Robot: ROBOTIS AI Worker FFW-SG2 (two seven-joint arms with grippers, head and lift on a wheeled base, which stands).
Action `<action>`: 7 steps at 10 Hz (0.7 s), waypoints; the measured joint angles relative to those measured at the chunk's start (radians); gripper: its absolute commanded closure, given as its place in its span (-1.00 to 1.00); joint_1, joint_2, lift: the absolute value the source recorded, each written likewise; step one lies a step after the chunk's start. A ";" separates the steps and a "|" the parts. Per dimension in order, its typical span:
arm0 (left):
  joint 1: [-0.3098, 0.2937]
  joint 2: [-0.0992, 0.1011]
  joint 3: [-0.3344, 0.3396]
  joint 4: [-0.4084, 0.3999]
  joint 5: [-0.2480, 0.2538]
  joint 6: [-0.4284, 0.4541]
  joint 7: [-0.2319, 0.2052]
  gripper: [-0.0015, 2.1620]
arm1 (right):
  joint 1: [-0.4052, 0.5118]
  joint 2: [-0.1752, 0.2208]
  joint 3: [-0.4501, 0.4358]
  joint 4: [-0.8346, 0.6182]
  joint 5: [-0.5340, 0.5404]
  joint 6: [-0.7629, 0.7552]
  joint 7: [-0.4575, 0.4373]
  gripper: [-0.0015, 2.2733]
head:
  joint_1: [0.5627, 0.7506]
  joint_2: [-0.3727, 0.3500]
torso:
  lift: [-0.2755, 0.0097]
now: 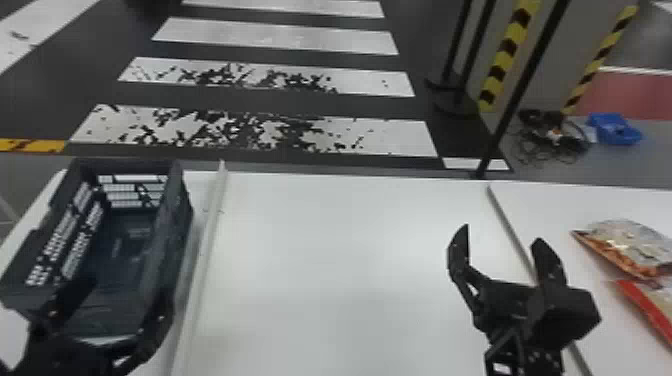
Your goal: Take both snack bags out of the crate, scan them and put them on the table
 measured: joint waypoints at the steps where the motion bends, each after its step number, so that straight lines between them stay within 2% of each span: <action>1: -0.001 -0.004 -0.004 0.000 -0.003 0.000 0.000 -1.00 | 0.030 0.000 0.073 0.018 0.050 -0.064 -0.036 -0.95 | 0.41 0.13 | 0.28; 4: -0.001 -0.023 -0.013 0.006 -0.011 -0.005 0.008 -1.00 | 0.110 0.000 0.174 0.083 0.096 -0.209 -0.072 -0.95 | 0.41 0.35 | 0.28; 7: -0.001 -0.038 -0.032 0.007 -0.025 -0.006 0.032 -1.00 | 0.131 0.000 0.210 0.130 0.104 -0.234 -0.073 -0.95 | 0.41 0.44 | 0.28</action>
